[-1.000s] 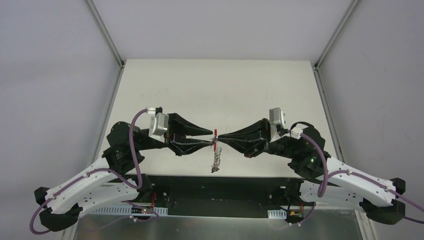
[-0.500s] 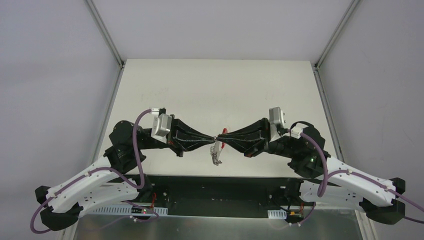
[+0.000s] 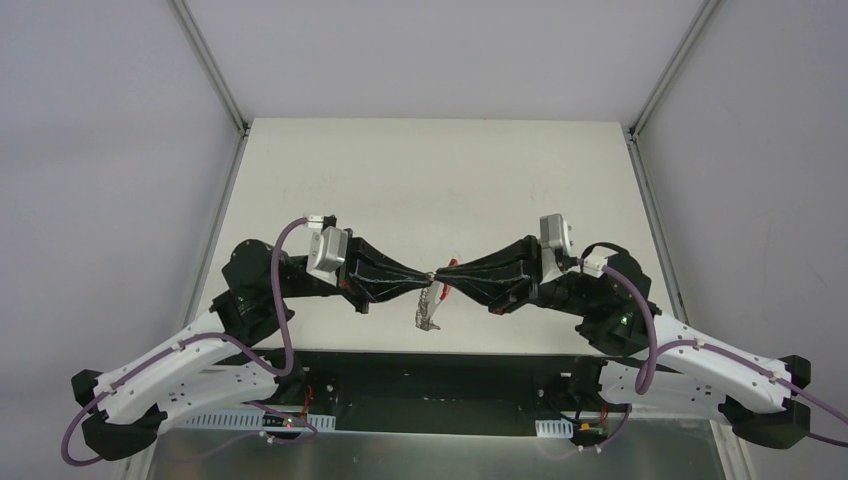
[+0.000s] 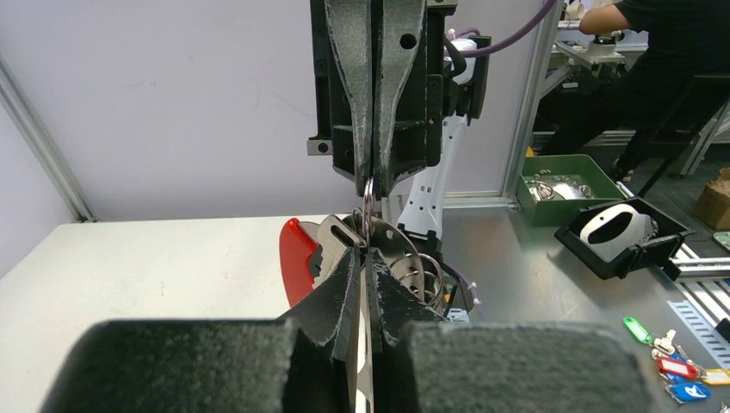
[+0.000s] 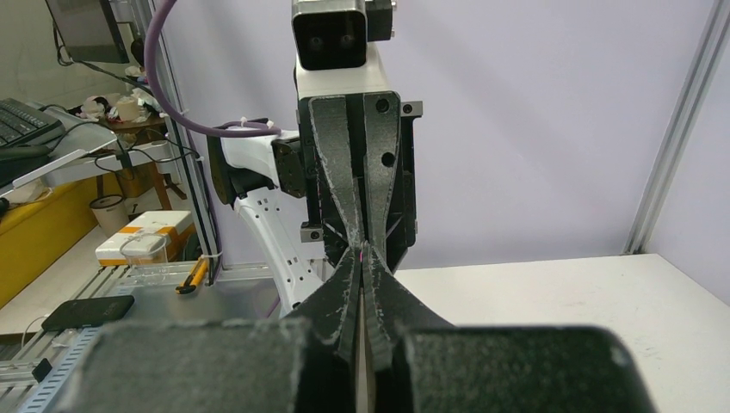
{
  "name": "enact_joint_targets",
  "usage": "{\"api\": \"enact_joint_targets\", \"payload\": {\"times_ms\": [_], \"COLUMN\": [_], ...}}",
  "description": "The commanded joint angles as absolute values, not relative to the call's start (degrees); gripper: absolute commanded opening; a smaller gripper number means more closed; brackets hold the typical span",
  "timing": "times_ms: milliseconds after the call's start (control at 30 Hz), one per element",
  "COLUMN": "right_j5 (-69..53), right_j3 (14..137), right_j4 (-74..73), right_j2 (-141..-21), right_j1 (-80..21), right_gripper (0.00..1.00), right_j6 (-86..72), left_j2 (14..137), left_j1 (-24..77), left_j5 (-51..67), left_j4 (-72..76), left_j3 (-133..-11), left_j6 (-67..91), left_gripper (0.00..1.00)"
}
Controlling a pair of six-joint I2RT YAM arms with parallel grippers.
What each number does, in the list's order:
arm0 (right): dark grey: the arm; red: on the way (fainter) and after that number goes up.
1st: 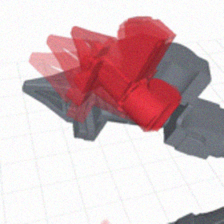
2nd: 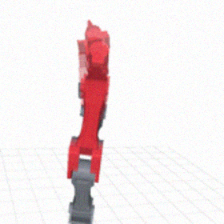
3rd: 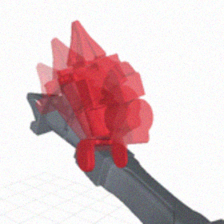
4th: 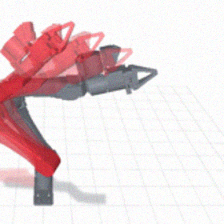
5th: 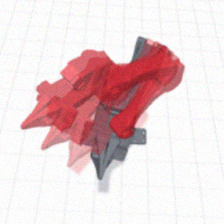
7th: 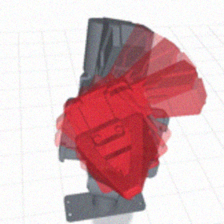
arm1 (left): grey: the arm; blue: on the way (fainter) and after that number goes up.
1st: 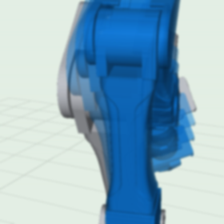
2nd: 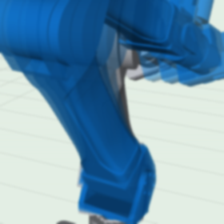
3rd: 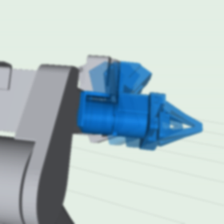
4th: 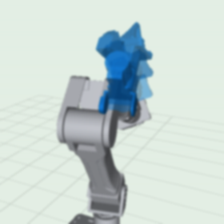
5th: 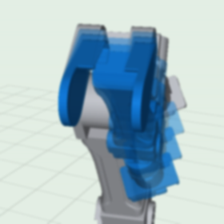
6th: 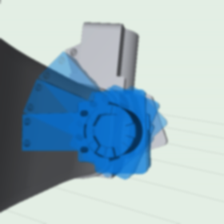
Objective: Put the keys on the keyring
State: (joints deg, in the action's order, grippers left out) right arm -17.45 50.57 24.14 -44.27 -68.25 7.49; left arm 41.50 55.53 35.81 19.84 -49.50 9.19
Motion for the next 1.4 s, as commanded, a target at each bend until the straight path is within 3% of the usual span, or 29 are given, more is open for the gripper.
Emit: {"api": "enact_joint_targets", "payload": {"times_ms": [0, 500, 600, 800, 1033, 1367], "right_j5": [-18.99, -16.22, -16.37, -15.47, -15.50, -18.07], "right_j3": [52.77, 50.85, 50.91, 50.52, 50.74, 52.03], "right_j4": [32.52, 39.37, 38.36, 34.09, 29.67, 27.25], "right_j2": [-43.14, -44.13, -44.04, -42.57, -41.43, -42.14], "right_j1": [-68.59, -68.60, -68.64, -68.60, -68.64, -68.62], "right_gripper": [0.00, 0.00, 0.00, 0.00, 0.00, 0.00], "right_j6": [6.08, 5.93, 6.01, 6.74, 7.24, 7.69], "left_j2": [41.98, 43.60, 42.80, 37.20, 34.08, 39.03], "left_j1": [55.87, 55.88, 55.87, 55.83, 55.83, 55.81], "left_j5": [37.00, 39.31, 38.66, 36.15, 34.81, 36.51], "left_j4": [20.66, 20.80, 20.81, 19.08, 15.99, 19.03], "left_j3": [-50.63, -51.49, -51.36, -51.38, -53.46, -55.82], "left_j6": [8.12, 8.97, 9.49, 9.50, 8.55, 10.50], "left_gripper": [0.00, 0.00, 0.19, 0.32, 0.35, 0.38]}}
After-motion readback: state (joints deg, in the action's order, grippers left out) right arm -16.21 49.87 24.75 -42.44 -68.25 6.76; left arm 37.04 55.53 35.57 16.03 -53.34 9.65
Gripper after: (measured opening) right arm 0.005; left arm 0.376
